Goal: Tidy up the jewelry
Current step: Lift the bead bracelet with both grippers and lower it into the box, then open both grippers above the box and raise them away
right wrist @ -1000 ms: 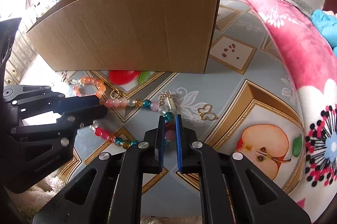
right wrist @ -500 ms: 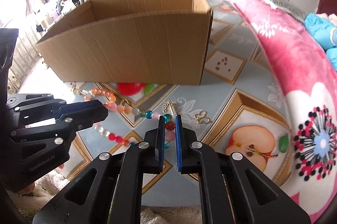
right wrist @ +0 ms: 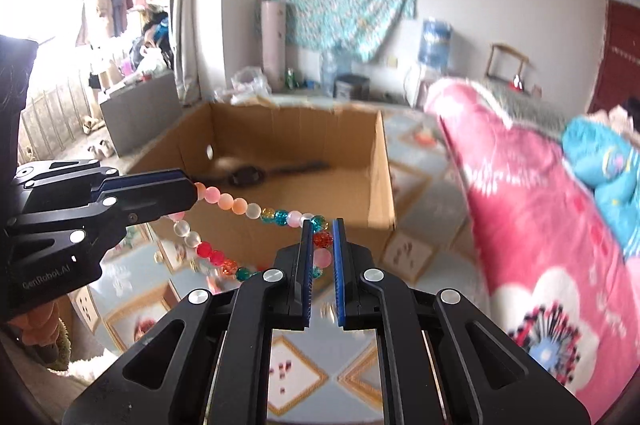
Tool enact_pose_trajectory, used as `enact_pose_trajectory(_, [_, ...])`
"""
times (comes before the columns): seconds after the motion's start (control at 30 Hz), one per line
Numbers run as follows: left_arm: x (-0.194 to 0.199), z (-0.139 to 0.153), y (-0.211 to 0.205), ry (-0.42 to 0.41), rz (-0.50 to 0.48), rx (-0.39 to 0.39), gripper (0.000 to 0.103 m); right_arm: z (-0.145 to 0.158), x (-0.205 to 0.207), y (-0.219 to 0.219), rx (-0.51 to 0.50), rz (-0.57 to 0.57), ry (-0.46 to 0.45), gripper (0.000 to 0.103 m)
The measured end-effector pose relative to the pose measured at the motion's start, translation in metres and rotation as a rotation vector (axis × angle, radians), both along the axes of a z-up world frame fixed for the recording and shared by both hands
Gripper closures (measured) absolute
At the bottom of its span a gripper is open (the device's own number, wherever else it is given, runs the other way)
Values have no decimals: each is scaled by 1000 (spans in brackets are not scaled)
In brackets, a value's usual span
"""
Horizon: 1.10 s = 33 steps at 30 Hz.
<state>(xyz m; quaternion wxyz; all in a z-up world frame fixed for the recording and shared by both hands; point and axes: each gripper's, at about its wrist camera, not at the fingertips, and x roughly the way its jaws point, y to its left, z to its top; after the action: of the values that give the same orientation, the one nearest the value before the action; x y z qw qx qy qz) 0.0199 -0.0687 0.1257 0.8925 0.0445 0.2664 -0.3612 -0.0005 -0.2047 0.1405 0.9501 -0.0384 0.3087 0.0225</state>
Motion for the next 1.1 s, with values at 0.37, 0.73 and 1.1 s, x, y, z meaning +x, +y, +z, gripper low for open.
enact_pose_trajectory(0.37, [81,12,29,49,116,13,94,4,118,8,152,204,84,96])
enact_pose_trajectory(0.73, [194,-53,-31,394,44,72,94,-37,204,-27,70,198,298,96])
enact_pose_trajectory(1.1, [222,-77,-56,596,36,139,69,-41,235,-55,-8,180,294,84])
